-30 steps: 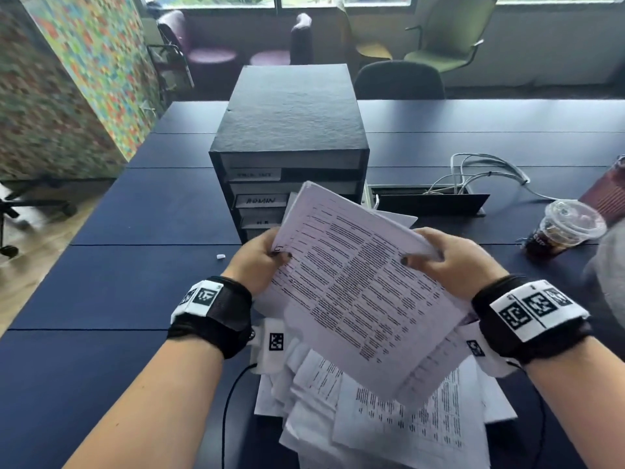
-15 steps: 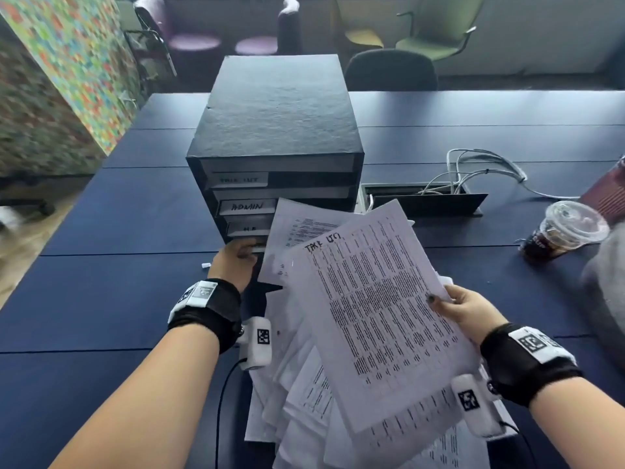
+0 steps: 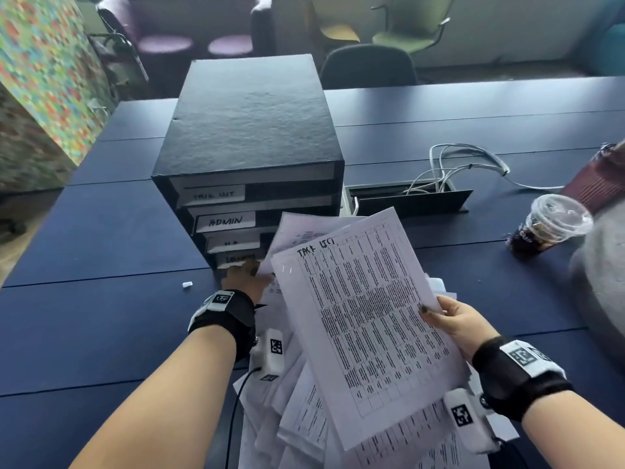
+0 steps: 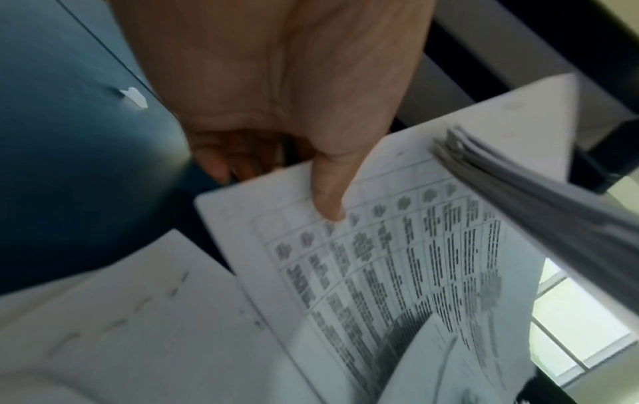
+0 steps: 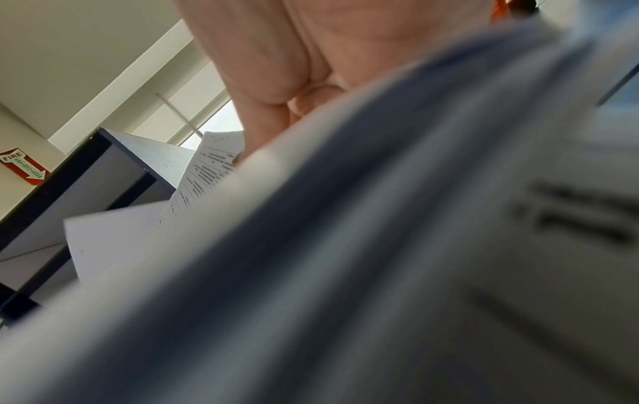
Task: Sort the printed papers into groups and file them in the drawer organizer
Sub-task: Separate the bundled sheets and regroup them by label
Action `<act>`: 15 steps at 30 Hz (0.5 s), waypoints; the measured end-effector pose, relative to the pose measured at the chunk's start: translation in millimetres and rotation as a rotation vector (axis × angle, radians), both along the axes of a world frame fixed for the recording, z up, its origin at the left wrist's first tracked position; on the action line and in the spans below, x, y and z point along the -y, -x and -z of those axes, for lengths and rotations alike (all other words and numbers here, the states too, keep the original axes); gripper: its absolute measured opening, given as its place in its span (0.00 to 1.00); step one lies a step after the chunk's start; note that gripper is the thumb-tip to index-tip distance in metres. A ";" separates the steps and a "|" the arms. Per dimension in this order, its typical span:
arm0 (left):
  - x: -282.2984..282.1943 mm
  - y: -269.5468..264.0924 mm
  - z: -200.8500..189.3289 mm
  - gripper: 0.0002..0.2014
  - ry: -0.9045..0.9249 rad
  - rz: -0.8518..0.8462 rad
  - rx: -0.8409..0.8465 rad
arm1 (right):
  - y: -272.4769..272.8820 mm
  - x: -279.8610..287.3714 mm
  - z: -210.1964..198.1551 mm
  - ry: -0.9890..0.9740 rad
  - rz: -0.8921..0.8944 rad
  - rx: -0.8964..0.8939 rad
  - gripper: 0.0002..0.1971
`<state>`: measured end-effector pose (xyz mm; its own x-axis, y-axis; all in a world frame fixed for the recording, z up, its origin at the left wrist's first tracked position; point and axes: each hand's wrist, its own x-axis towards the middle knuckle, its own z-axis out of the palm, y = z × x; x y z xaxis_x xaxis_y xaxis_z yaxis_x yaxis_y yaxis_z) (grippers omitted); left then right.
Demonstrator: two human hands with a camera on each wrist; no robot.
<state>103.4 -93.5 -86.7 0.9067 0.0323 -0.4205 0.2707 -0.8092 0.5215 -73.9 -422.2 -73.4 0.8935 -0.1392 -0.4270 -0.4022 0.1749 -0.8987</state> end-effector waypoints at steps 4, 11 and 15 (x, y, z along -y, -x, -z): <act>11.8 15.8 -20.5 0.13 0.203 0.026 0.183 | 5.8 -2.2 -0.4 -0.017 0.006 0.003 0.46; -1.8 34.3 -61.1 0.11 0.369 -0.139 0.496 | 13.7 -1.2 -9.9 -0.034 0.019 0.042 0.39; -29.1 38.2 -73.9 0.12 0.475 -0.280 0.546 | 15.7 -6.6 -23.1 -0.068 0.055 0.082 0.08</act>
